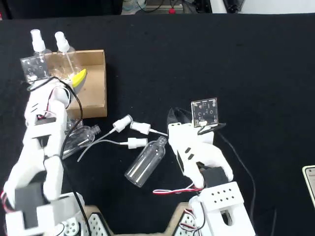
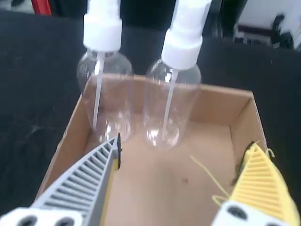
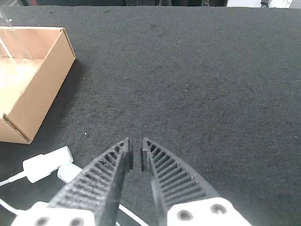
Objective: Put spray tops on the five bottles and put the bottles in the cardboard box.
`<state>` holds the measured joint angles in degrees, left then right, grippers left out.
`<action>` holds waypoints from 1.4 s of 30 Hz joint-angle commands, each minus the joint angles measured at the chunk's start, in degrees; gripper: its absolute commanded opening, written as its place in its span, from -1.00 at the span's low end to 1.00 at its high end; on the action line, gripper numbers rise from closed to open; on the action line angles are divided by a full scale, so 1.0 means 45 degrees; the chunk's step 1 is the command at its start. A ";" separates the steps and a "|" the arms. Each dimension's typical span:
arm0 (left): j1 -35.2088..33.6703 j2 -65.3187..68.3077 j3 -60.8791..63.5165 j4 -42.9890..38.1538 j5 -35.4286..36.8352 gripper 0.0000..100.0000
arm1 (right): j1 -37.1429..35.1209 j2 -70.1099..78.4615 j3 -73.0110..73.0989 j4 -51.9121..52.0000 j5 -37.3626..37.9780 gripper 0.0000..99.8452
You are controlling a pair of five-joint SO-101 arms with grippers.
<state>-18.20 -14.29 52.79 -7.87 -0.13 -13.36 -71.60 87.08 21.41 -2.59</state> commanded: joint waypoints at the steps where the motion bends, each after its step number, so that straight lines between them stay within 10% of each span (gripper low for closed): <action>1: -0.0166 -0.2501 -0.1026 0.5451 -0.0059 -0.22 | 0.0137 0.0029 -0.0107 -0.0410 0.0098 -0.91; 6: -0.0107 -0.3595 -0.2237 0.9807 -0.0918 -0.21 | 0.0137 0.0029 -0.0107 -0.0410 0.0098 -0.91; 18: 0.0225 -0.3614 -0.2237 1.4007 -0.8440 -0.22 | 0.0137 0.0010 -0.0107 -0.0410 0.0098 -0.91; 42: 0.1495 -0.0684 -0.2530 1.4203 -1.1136 -0.22 | 0.0137 0.0010 -0.0107 -0.0410 0.0098 -0.91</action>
<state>-11.96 -20.79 46.99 55.60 -49.80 -13.36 -71.60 87.08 21.41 -2.59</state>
